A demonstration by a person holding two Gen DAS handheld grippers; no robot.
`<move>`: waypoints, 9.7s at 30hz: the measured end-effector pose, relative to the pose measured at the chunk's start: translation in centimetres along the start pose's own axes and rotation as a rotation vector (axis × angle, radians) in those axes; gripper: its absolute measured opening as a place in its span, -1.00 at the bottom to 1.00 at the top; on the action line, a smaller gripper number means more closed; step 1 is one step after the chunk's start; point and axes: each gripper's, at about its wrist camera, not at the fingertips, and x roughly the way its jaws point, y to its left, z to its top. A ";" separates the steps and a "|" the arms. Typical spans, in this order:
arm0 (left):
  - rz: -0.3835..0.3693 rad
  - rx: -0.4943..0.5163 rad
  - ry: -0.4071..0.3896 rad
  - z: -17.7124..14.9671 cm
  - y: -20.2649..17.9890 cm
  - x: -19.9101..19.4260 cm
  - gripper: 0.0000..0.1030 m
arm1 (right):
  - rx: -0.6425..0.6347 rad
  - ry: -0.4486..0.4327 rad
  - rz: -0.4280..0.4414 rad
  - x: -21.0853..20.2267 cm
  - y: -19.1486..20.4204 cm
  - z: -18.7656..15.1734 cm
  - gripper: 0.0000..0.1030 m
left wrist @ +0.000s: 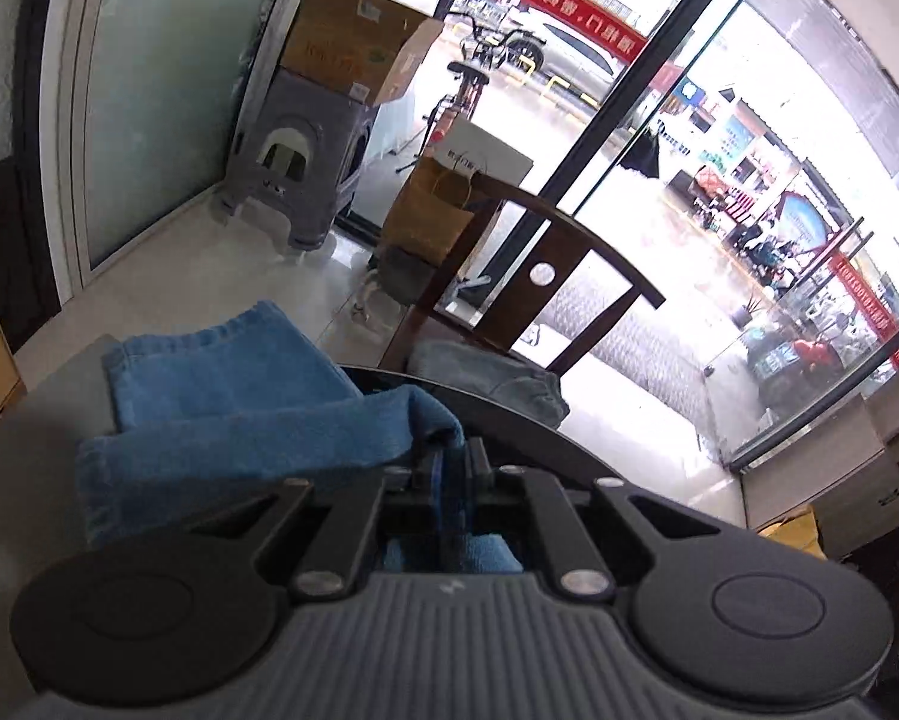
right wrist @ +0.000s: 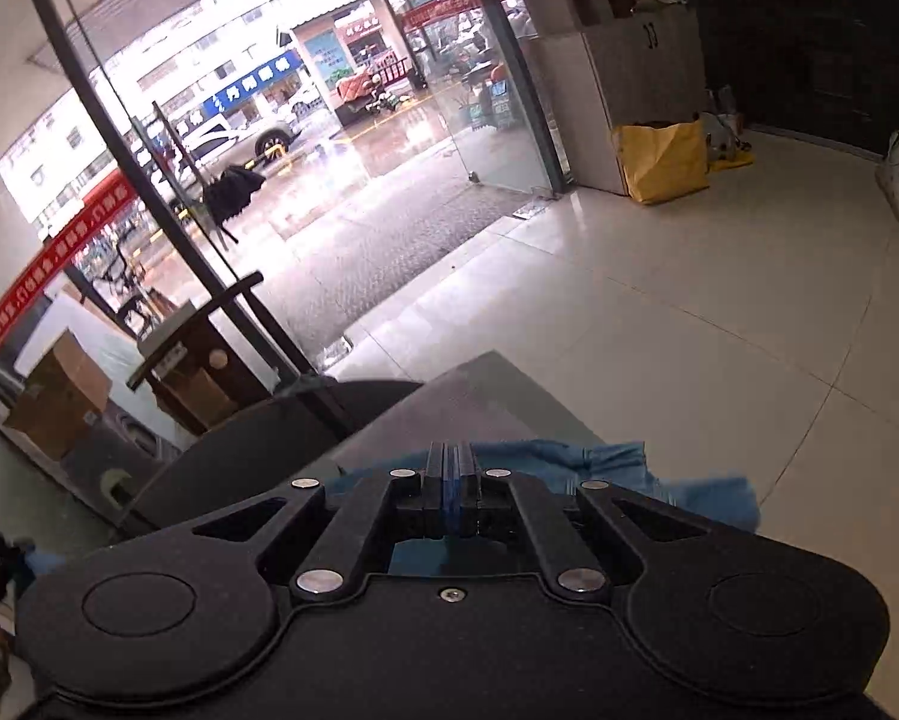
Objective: Fold clothes
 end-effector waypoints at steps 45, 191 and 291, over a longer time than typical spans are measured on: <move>-0.021 0.010 0.379 -6.7 9.2 -1.0 0.43 | 0.102 0.456 0.370 5.5 4.3 -8.5 -0.15; -0.353 0.849 0.380 10.5 14.6 2.3 -0.47 | 0.464 0.248 0.070 -11.3 38.1 -30.9 -0.01; -0.357 0.784 0.579 16.1 16.0 6.0 -0.02 | 0.463 0.314 0.092 -7.3 37.6 -28.2 0.08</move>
